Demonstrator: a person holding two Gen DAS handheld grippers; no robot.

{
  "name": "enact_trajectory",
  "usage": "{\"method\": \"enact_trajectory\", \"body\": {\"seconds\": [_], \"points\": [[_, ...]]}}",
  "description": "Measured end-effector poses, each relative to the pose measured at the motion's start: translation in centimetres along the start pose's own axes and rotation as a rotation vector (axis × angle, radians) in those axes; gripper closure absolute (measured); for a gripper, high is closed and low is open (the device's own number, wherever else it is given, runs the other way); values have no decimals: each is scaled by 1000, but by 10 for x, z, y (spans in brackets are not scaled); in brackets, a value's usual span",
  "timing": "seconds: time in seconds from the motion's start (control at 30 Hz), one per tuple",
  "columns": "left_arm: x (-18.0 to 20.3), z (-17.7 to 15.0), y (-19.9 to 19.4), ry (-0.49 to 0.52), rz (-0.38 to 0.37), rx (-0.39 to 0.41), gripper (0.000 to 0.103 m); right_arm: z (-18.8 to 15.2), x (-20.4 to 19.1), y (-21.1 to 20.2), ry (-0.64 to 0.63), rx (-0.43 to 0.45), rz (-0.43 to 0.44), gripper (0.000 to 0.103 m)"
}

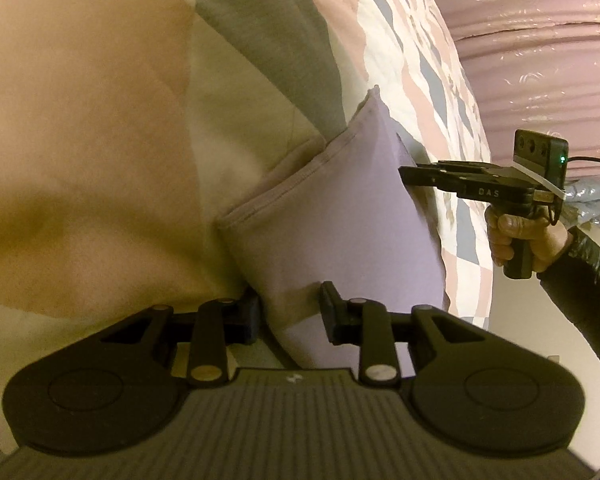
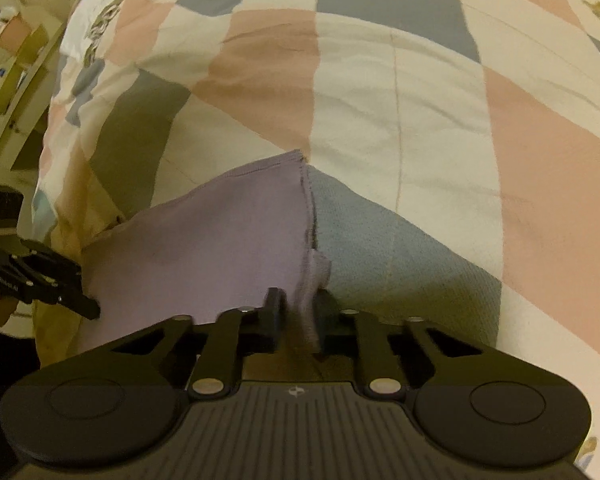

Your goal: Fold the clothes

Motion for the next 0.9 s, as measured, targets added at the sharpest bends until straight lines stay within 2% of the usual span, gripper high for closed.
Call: {"method": "enact_trajectory", "body": {"seconds": [0.07, 0.2, 0.3, 0.43, 0.53, 0.63, 0.77, 0.9], "points": [[0, 0, -1, 8, 4, 2, 85, -2, -1, -1, 13, 13, -10, 95], [4, 0, -2, 43, 21, 3, 100, -5, -10, -5, 14, 44, -58, 99], [19, 3, -8, 125, 46, 5, 102, -9, -23, -19, 21, 81, -110, 99], [47, 11, -31, 243, 16, 9, 102, -24, -44, -56, 38, 177, -140, 100], [80, 21, -53, 367, -2, 10, 102, -43, -57, -95, 91, 282, -167, 100], [124, 40, -81, 509, -25, 45, 102, -65, -67, -145, 161, 420, -205, 100], [191, 67, -128, 730, -33, 115, 102, -104, -84, -217, 246, 635, -278, 100], [259, 72, -162, 969, -16, 160, 102, -145, -115, -259, 302, 787, -354, 100]]}}
Point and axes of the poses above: each gripper's, at about its wrist camera, not at the fingertips, and y roughly the way its jaws point, x to its right, z to its top, the point moved 2 cm from there along y, roughly the way its jaws point, and after that the axes turned 13 degrees about -x, right-handed, at the moved point
